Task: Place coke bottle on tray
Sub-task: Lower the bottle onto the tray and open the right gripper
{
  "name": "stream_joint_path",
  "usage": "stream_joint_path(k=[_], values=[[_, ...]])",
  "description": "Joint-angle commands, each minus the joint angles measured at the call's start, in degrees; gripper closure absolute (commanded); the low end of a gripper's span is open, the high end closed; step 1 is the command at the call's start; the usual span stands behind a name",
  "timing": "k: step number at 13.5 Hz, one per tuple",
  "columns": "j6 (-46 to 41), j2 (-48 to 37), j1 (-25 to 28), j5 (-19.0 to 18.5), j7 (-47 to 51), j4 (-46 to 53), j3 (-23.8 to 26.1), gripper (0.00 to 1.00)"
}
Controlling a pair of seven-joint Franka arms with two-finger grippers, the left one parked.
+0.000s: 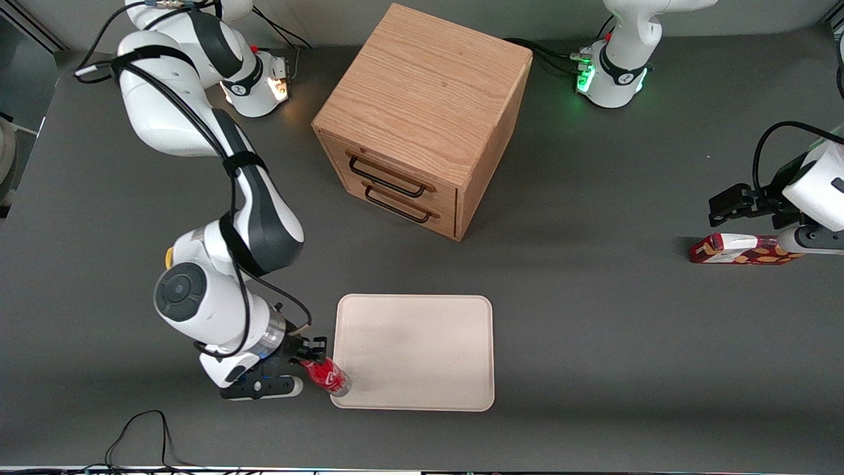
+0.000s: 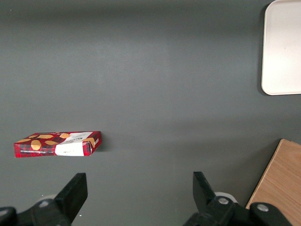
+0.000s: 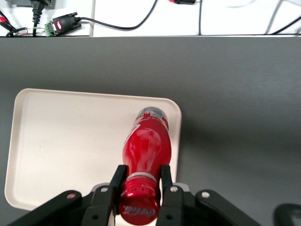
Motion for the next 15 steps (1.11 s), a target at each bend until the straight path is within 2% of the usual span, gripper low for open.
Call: stream_joint_path(k=[1,5,6,8,10,11,12,15], values=[[2.1,2.9,0.5,0.5,2.0,3.4,0.7,1.0],[3.6,3.8,0.7,0.5,2.0,2.4,0.7,1.0],[3.6,3.8,0.7,0.5,2.1,2.0,0.7,0.83],[4.3,3.8,0.7,0.5,2.4,1.1,0.7,0.62],[5.3,3.6,0.7,0.7,2.9,0.4,0.7,0.58],[5.4,3.6,0.7,0.7,2.9,0.4,0.7,0.41],[5.4,3.5,0.7,0.6,3.4,0.3,0.7,0.0],[5.3,2.4,0.7,0.0,4.0,0.4,0.6,0.0]])
